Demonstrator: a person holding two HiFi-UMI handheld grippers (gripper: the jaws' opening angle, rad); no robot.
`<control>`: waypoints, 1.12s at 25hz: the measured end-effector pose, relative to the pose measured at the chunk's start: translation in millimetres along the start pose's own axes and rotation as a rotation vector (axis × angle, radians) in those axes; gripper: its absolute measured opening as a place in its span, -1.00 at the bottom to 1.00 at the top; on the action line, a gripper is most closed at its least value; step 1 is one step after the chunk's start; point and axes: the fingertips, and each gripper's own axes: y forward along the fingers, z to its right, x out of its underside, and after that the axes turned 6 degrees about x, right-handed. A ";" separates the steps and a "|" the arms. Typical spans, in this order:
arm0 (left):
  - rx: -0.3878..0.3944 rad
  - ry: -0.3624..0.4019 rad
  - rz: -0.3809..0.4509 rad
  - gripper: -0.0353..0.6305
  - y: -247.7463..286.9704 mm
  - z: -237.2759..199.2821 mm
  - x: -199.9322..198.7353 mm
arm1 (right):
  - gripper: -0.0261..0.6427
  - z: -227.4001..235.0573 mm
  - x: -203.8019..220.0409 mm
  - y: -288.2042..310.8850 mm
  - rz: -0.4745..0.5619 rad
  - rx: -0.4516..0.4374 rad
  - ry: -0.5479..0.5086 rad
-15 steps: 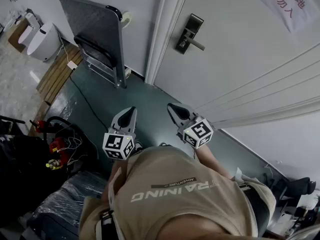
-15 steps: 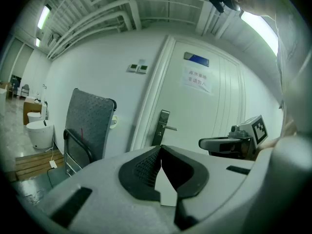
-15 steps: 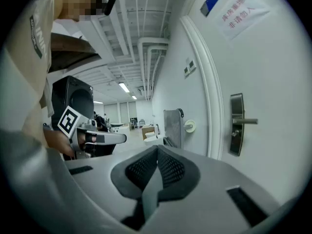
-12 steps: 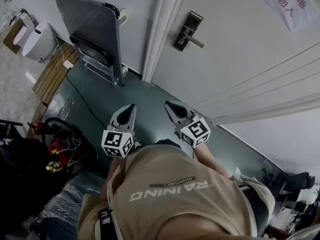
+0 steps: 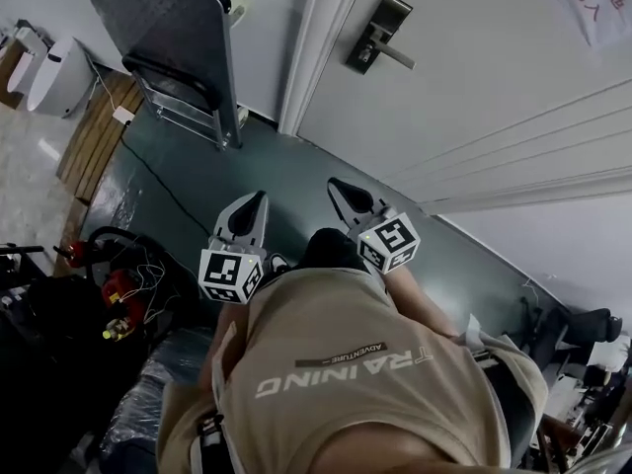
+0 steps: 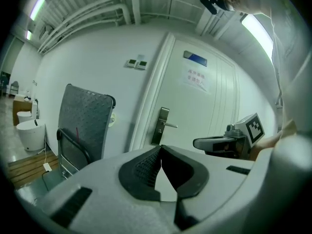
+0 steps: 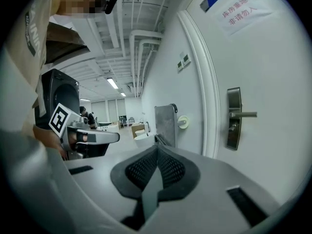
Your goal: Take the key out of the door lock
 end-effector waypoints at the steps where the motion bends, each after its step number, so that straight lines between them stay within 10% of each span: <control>1: 0.000 0.001 -0.004 -0.87 0.9 -3.9 1.0 | -0.88 2.2 -1.3 3.6 -0.002 0.012 -0.006; 15: -0.026 -0.039 -0.091 -0.87 42.0 -62.4 17.3 | -0.88 28.4 31.5 55.7 -0.081 0.006 0.066; 19: -0.020 0.023 -0.117 -0.87 72.1 -74.0 -6.3 | -0.88 60.8 30.7 83.9 -0.055 0.001 0.204; 28: -0.075 0.109 -0.157 -0.87 126.5 -125.7 -51.9 | -0.88 113.1 -11.8 164.6 0.036 -0.088 0.153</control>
